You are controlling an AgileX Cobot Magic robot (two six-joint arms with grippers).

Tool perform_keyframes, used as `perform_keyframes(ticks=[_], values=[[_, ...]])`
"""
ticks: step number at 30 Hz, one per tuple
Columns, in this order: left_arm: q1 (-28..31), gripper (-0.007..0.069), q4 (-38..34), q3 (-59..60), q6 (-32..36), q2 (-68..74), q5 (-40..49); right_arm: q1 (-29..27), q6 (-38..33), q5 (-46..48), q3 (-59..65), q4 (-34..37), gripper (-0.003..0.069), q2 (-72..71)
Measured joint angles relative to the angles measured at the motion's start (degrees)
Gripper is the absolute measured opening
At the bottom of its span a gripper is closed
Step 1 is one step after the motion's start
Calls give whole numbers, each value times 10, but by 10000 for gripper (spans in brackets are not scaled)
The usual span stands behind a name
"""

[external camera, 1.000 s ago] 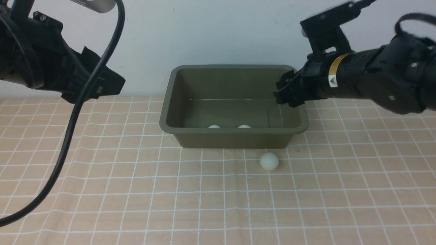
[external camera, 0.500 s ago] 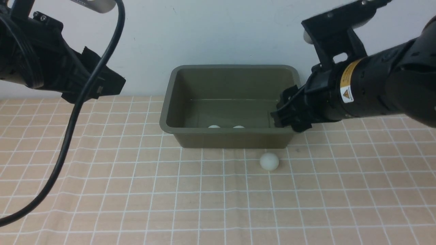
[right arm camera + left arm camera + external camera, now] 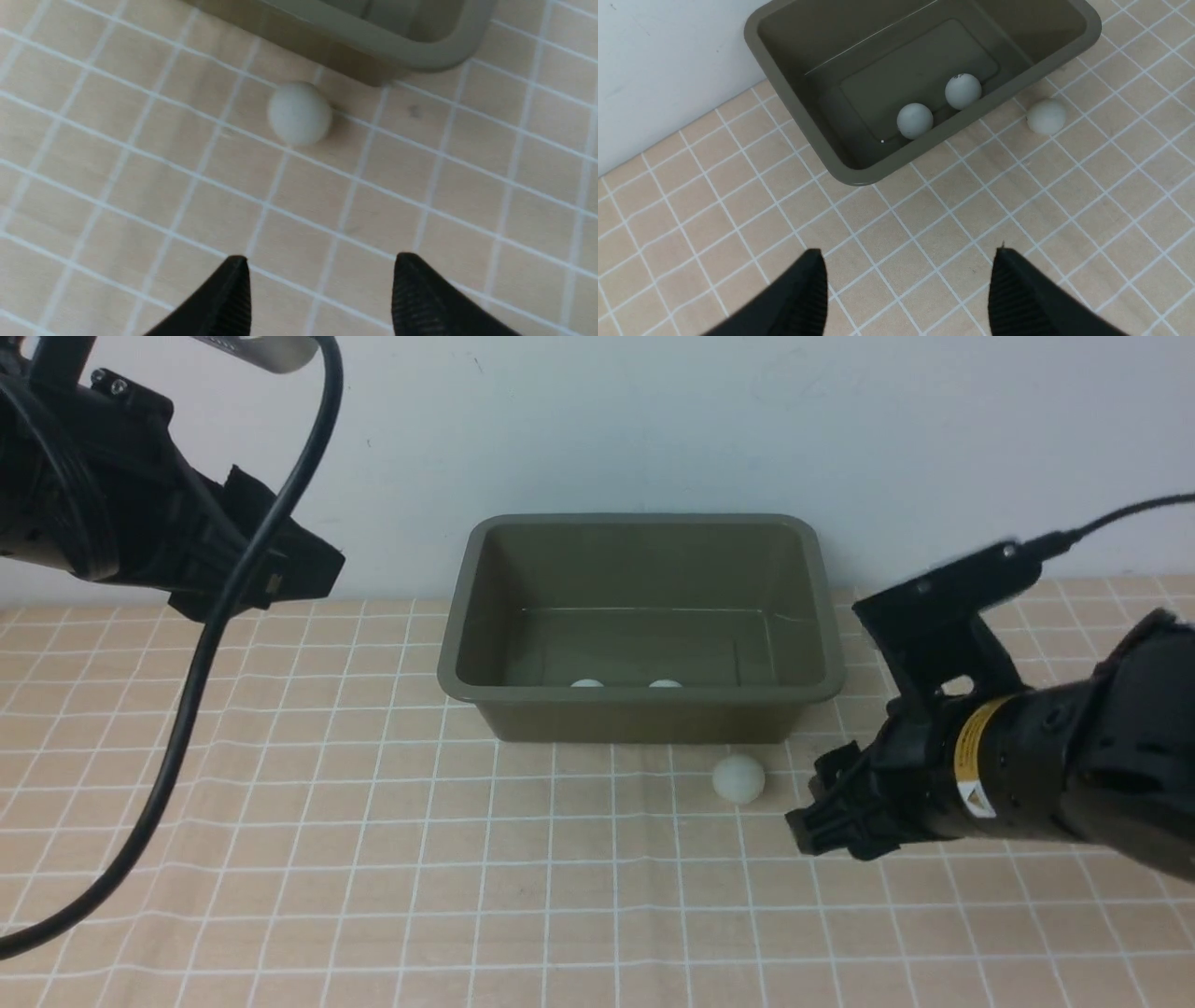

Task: Put the table tennis balls into the box on the light coffee tablecloth.
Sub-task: 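Reach for and grasp a ping pong ball on the table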

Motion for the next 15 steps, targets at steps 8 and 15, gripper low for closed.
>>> perform_keyframes(ticks=[8, 15], values=[[0, 386, -4, 0, 0, 0, 22, -2, 53, -155, 8, 18, 347, 29], [0, 386, -22, 0, 3, 0, 24, -20, 131, -237, 8, 0, 416, 118]])
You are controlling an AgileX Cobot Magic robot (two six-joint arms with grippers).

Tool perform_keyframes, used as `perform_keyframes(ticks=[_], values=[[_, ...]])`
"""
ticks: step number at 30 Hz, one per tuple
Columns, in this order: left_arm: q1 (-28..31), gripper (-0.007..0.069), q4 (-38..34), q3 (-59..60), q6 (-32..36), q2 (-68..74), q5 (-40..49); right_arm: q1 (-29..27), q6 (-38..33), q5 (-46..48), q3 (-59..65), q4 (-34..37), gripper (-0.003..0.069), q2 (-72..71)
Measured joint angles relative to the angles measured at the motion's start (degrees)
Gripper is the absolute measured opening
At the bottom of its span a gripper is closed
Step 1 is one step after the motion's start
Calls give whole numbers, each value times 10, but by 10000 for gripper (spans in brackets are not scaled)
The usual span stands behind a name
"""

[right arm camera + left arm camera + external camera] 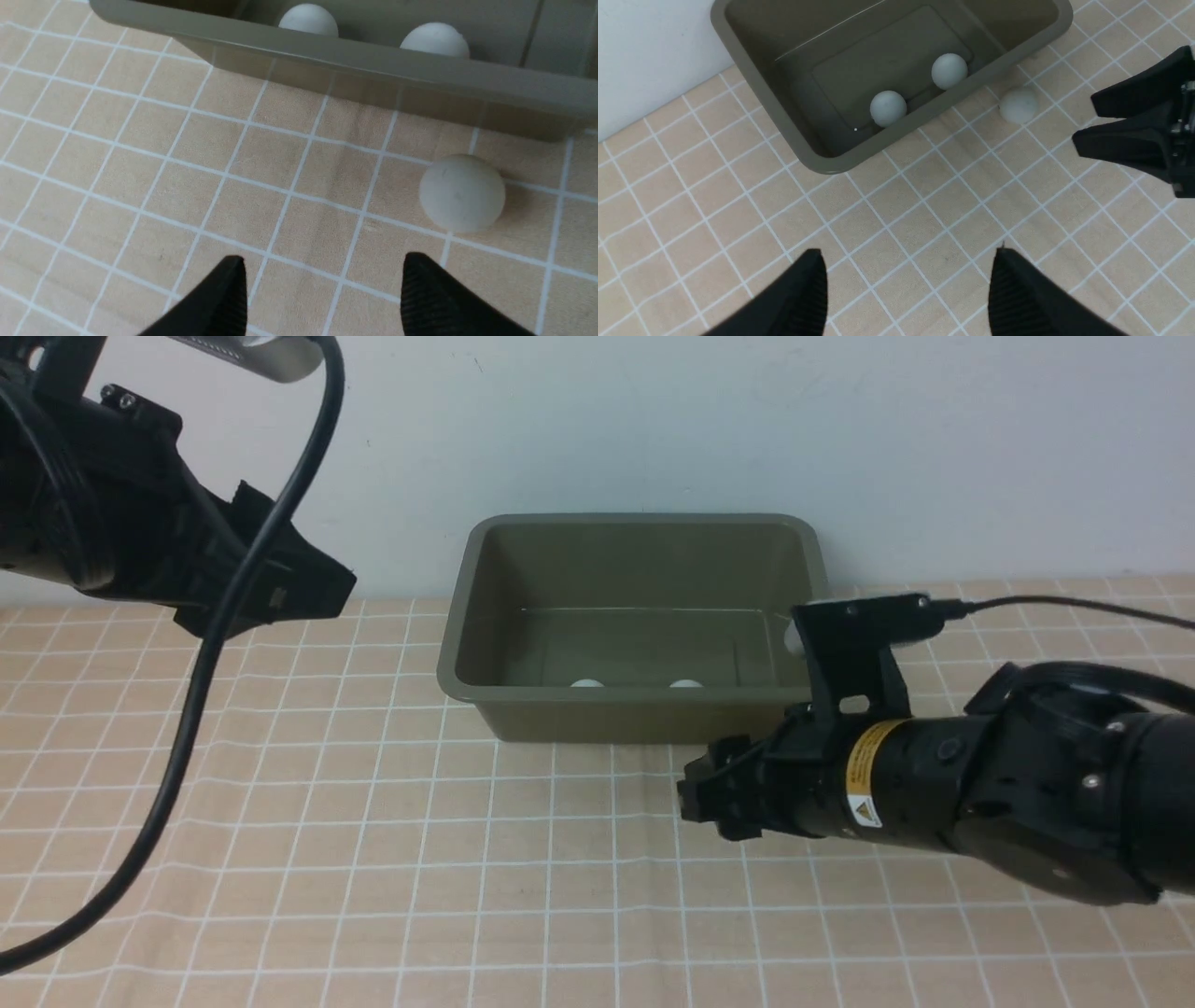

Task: Put the table tennis balls into the box on the light coffee tablecloth.
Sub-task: 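Reach for and grasp a ping pong ball on the table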

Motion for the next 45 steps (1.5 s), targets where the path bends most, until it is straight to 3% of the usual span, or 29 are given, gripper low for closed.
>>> perform_keyframes(ticks=[7, 29, 45], values=[[0, 386, -4, 0, 7, 0, 0, -36, 21, -21, 0, -12, 463, 52], [0, 386, -5, 0, 7, 0, 0, -63, 23, -77, -2, -54, 467, 129], [0, 386, -5, 0, 7, 0, 0, -66, 24, -10, -70, -96, 467, 147]])
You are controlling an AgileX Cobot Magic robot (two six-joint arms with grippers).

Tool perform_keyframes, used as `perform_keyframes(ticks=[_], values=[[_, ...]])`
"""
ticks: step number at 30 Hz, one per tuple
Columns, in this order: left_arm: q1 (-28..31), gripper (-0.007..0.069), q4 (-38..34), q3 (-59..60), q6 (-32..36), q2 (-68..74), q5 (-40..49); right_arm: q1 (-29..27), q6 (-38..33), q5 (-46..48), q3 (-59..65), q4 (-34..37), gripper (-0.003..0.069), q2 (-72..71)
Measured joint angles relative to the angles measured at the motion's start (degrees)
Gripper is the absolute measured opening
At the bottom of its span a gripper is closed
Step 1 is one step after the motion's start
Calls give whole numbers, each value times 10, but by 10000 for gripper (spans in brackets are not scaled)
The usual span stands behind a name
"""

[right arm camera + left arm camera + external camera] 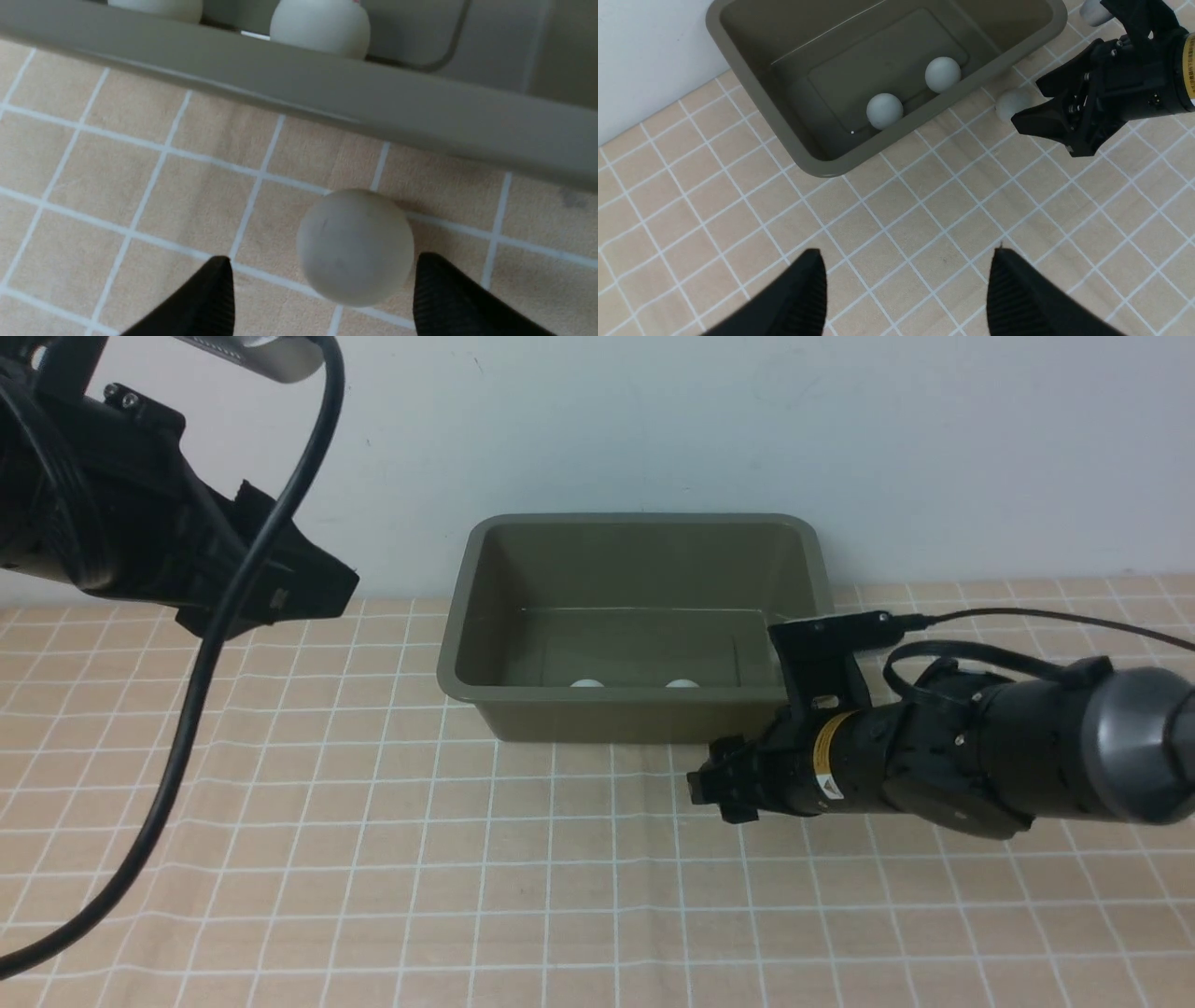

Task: Put the table tennis balls into the box on the light coffee tablecloth.
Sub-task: 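Reach for and grasp a ping pong ball on the table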

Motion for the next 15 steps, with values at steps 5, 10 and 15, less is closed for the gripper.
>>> perform_keyframes(ticks=[5, 10, 15], values=[[0, 386, 0, 0, 0, 0, 0, -5, 12, -1, 0, -10, 467, 16], [0, 386, 0, 0, 0, 0, 0, -5, 14, -24, 0, -16, 467, 18], [0, 386, 0, 0, 0, 0, 0, -8, 16, -27, 0, -17, 467, 30]])
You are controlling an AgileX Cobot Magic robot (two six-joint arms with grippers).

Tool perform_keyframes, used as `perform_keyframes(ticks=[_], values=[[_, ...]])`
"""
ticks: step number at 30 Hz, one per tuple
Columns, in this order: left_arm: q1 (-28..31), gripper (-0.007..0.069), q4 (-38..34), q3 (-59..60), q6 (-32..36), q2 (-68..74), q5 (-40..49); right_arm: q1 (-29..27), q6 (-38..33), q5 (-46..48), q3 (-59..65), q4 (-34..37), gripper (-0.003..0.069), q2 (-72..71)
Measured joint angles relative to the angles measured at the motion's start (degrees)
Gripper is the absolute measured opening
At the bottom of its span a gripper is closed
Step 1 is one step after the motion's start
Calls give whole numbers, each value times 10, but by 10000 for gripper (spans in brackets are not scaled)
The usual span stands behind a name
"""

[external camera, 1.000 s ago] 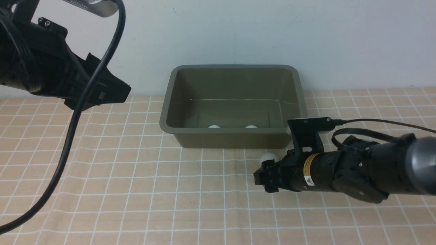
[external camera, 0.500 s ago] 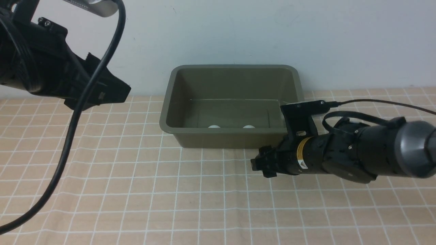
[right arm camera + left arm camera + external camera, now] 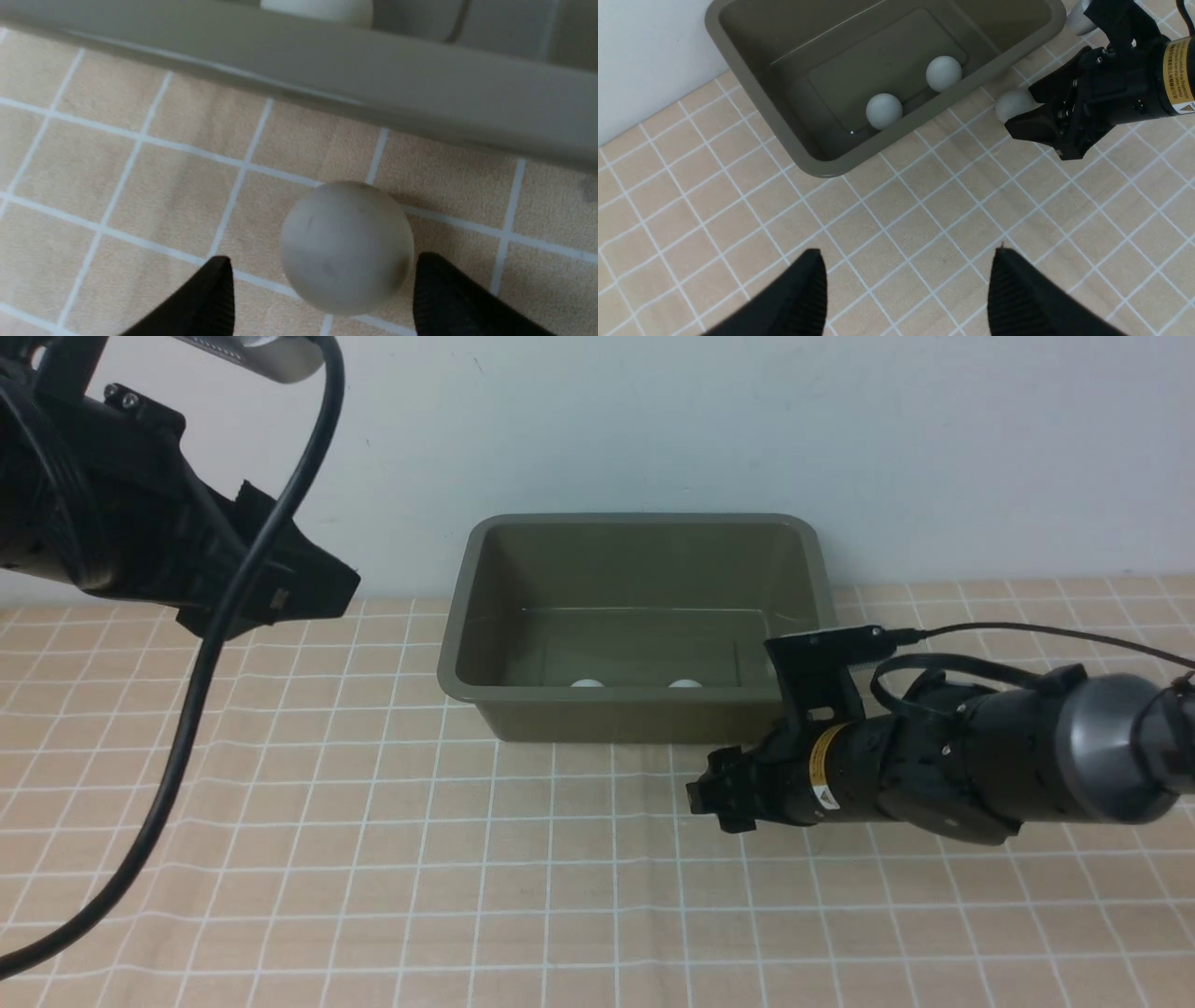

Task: Put the table tennis balls into the box on the light coffee tablecloth.
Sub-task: 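Reach for and grasp a ping pong ball on the table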

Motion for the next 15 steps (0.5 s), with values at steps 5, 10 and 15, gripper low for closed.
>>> perform_keyframes(ticks=[5, 10, 15], values=[[0, 386, 0, 0, 0, 0, 0, -5, 0, -9, 0, -1, 460, 9], [0, 386, 0, 0, 0, 0, 0, -5, 0, -15, 0, -1, 396, 11], [0, 386, 0, 0, 0, 0, 0, -6, 0, -15, 0, -5, 313, 11]])
